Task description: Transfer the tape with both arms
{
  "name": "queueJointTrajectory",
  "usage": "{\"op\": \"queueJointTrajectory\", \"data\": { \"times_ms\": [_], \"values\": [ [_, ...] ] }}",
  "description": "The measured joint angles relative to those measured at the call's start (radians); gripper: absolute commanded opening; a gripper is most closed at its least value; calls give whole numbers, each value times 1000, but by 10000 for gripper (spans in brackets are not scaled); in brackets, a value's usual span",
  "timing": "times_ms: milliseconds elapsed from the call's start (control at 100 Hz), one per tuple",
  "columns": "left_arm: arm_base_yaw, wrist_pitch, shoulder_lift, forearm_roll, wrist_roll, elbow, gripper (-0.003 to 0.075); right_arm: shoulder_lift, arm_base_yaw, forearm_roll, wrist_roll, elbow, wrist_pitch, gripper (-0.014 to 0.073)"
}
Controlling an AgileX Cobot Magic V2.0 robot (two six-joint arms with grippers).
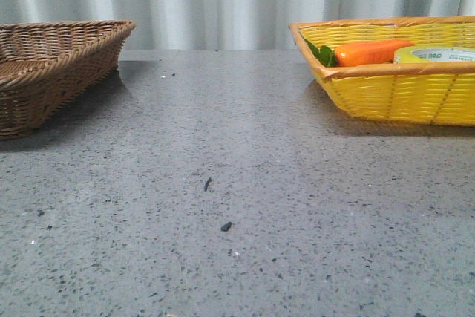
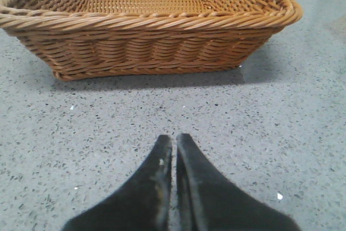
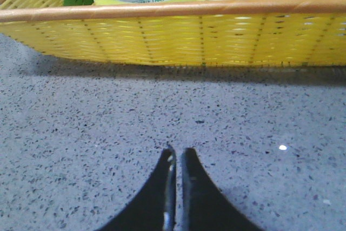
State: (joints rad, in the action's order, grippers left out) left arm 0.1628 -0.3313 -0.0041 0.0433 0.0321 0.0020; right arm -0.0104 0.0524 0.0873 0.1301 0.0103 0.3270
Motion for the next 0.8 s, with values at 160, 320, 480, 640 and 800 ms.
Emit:
{"op": "queueJointTrajectory", "data": {
  "times_ms": [160, 320, 480, 640, 800],
  "values": [
    [0, 0, 0, 0, 0, 0, -20, 0, 0, 33, 0, 0, -11, -69],
    [0, 2, 0, 0, 0, 0, -20, 0, 0, 87, 0, 0, -68, -69],
    [0, 56, 0, 107, 0, 2, -20, 0, 0, 69, 0, 0, -186, -69],
    [0, 98, 0, 449, 0, 2, -20, 0, 0, -87, 0, 0, -294, -69],
    [0, 186, 0, 610, 1, 2, -20, 0, 0, -271, 0, 0, -315, -69]
  ]
}}
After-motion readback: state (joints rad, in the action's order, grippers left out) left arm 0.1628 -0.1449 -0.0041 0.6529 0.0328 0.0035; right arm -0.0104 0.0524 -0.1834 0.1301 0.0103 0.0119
